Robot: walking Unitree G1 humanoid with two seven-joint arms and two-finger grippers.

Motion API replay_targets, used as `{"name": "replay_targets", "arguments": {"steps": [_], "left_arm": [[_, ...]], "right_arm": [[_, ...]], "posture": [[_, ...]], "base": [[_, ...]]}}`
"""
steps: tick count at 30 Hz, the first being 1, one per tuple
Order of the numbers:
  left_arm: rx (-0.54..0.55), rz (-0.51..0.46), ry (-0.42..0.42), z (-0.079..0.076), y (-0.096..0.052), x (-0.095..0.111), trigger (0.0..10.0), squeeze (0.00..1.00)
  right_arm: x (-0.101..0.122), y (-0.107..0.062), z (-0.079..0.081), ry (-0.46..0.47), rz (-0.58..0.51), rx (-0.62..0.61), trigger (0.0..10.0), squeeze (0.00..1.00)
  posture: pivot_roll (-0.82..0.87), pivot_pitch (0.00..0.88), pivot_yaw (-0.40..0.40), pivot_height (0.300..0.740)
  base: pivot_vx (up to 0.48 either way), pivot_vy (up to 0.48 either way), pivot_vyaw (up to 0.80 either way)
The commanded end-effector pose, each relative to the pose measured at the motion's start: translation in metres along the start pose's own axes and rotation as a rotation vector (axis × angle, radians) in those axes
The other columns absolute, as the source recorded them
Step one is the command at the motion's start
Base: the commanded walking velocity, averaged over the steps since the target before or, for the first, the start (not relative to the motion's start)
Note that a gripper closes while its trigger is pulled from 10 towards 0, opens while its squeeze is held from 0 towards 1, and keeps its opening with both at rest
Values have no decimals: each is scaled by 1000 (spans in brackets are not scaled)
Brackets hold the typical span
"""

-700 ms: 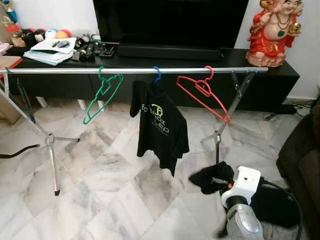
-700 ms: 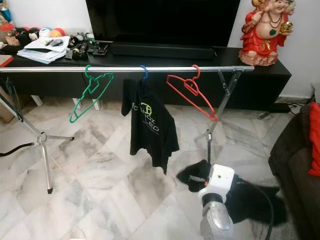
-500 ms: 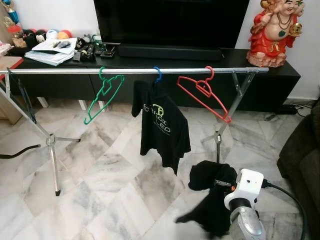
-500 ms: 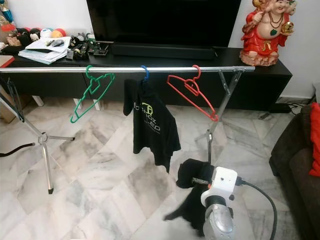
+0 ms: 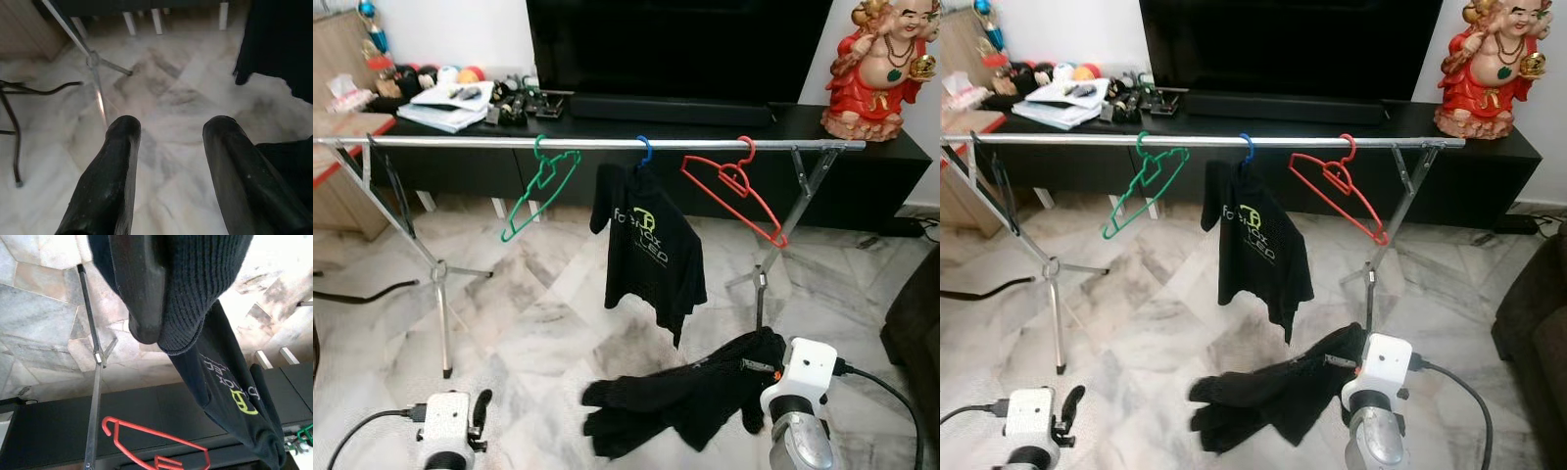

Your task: Hang hanger

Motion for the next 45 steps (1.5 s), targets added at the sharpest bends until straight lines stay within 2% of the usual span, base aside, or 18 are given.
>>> {"name": "replay_targets", "arguments": {"steps": [1,15,45], "left_arm": [[-37,60,1,-9,-11,-17,10000,0],[-44,8,3,-9,-11,5,10000,0],[-36,20,10,5,-8,14,10000,0]], "right_arm": [[0,-1,-3,1,-13,-12,10000,0],[0,0,-5,-11,-12,-18,10000,0],[-1,3,-8,-4,-13,-52,10000,0]], "posture": [[-44,43,33,721],[-25,80,26,721],[-13,120,25,721]], "base": [[0,285,0],[0,366,0],[0,388,0]]}}
Point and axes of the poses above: a point about 5 cm out from each wrist's last joint towards the gripper, its own y axis pointing out of the wrist towards the gripper, its own x axis along the axis of the wrist's last joint, z = x × y, the point moved 5 cm from there along y, pointing out of the wrist towards the gripper, and after that the axes turned 7 degrees about y, right-handed, at the moved point
